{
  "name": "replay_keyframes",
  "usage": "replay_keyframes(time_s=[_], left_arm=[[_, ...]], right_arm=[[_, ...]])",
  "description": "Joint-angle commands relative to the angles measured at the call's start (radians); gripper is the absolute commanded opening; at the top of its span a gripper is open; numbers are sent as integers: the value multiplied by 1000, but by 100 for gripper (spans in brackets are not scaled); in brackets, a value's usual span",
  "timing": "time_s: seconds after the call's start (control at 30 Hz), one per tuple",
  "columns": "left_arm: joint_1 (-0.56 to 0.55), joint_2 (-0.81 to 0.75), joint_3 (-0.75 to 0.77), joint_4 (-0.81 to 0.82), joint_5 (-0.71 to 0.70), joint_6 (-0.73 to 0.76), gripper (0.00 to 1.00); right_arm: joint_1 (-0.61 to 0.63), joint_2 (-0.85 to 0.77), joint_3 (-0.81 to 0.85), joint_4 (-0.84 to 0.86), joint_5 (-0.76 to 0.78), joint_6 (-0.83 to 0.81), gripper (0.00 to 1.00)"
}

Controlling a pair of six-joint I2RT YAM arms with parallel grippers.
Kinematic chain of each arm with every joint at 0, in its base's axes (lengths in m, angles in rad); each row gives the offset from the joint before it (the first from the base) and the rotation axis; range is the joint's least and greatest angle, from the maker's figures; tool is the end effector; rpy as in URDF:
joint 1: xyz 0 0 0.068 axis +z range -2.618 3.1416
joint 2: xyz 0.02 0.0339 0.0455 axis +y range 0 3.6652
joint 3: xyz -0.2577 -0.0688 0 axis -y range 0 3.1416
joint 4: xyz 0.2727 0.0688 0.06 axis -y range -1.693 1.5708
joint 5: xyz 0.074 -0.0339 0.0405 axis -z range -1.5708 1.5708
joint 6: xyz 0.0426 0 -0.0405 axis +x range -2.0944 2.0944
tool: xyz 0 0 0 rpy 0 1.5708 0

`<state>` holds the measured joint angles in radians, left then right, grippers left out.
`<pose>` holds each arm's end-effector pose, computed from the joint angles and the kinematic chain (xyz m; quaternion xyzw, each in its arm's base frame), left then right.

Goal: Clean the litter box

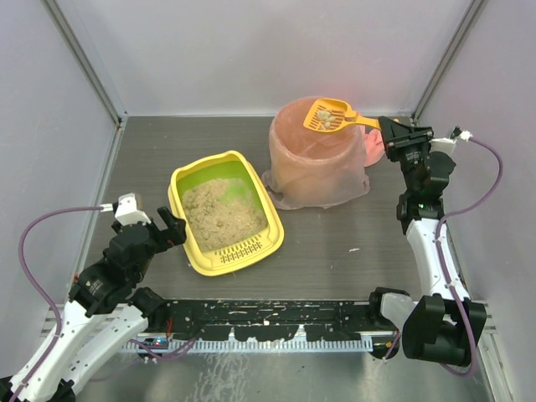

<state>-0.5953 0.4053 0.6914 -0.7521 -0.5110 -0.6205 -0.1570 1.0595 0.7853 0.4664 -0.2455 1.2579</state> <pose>0.1170 -0.0541 0.2997 -0.1430 0.8219 -0.1134 0.5396 0.2840 -0.0345 0.3442 0.3384 0.5411 0.4670 0.6120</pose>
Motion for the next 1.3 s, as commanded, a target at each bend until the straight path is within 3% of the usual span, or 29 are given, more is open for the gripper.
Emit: replay_keyframes(time_s=[0.0,0.37,0.5,0.73,0.97,1.27], left_arm=[[3,-7,3,42,-21,-3,98],[3,-15,-8,46,-17,10,98],[3,-31,-11,38,-22,8,98],[3,-39,-2,19,-33,14,98],[3,-34,-6,24,-29,15,98],[3,-8,-3,32,-23,15,98]], right_arm=[[-3,8,89,-5,-16,-233,1],[54,9,211,-85,-43,-625,1],[178,30,312,-220,65,-874,1],[305,83,433,-370,208,-1109,1],[366,98,484,-406,230,-1235,1],[377,32,509,-392,214,-1129,1]])
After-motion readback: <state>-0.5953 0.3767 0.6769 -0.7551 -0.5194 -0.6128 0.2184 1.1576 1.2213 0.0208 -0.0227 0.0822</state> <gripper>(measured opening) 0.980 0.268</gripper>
